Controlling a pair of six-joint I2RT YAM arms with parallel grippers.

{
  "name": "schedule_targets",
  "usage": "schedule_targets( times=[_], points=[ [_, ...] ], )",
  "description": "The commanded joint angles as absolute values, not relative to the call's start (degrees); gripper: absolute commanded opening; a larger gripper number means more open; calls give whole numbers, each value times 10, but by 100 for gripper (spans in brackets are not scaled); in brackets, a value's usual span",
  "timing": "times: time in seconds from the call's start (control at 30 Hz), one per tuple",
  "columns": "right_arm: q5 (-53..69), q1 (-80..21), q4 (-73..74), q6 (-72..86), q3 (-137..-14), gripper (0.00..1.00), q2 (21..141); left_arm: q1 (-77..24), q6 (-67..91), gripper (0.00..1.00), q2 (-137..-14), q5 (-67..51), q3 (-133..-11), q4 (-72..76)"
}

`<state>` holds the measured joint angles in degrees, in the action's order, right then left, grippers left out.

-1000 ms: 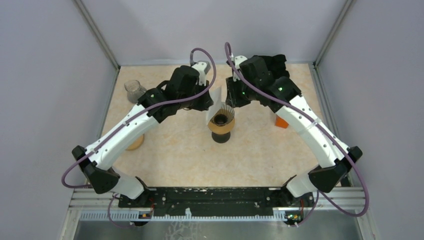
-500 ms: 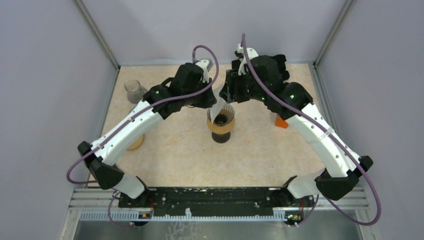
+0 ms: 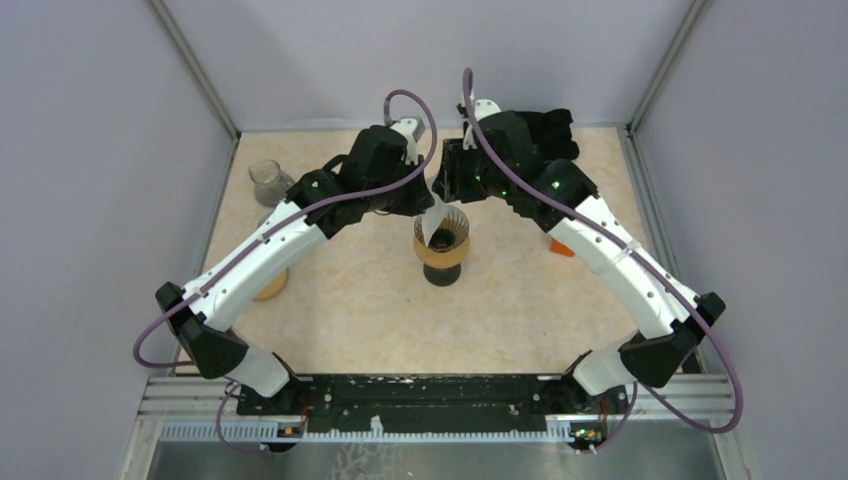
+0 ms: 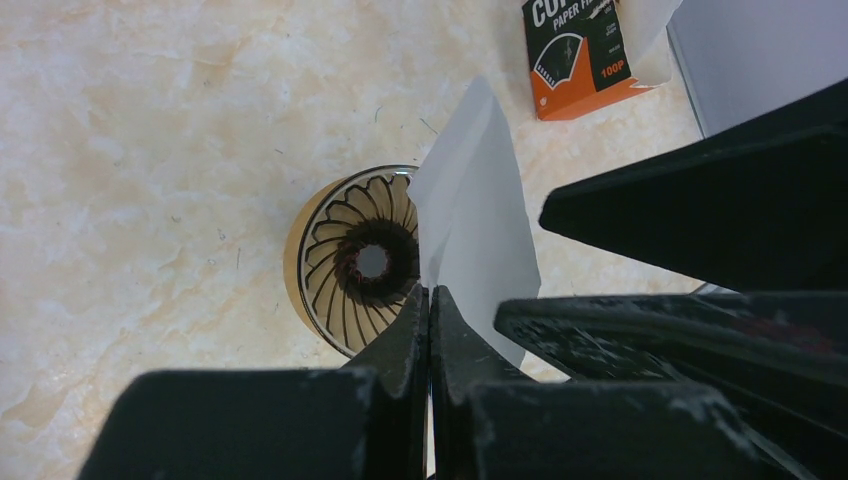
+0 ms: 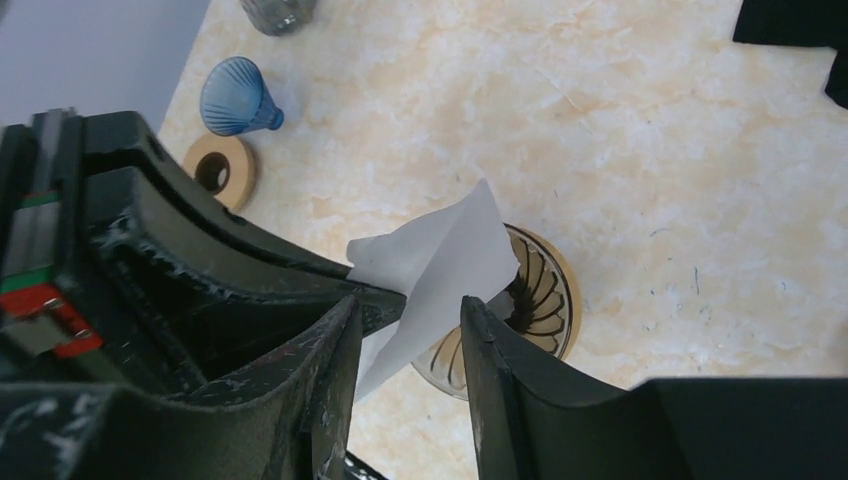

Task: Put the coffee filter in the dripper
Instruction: Open the coffee filter.

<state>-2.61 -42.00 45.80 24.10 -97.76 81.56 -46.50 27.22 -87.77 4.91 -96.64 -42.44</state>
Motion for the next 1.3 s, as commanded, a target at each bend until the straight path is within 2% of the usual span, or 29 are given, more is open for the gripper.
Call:
schedule_targets(
  times=[0.0, 0.53, 0.87, 1.2, 1.27],
  points=[
    [-59, -427, 448, 233, -985, 41, 832, -463, 271, 0, -876, 48, -976, -414],
    [-82, -426, 507, 155, -1012, 24, 861, -456, 257, 0, -848, 26, -960, -415],
    [-67, -420, 546, 116, -1036, 1, 870, -433, 240, 0, -845, 17, -955, -441],
    [-41, -417, 573, 110, -1063, 0, 882, -418, 215, 0, -849, 19, -971, -473],
    [-31, -417, 570, 128, -1067, 0, 884, -418, 222, 5, -848, 8, -968, -462]
  ],
)
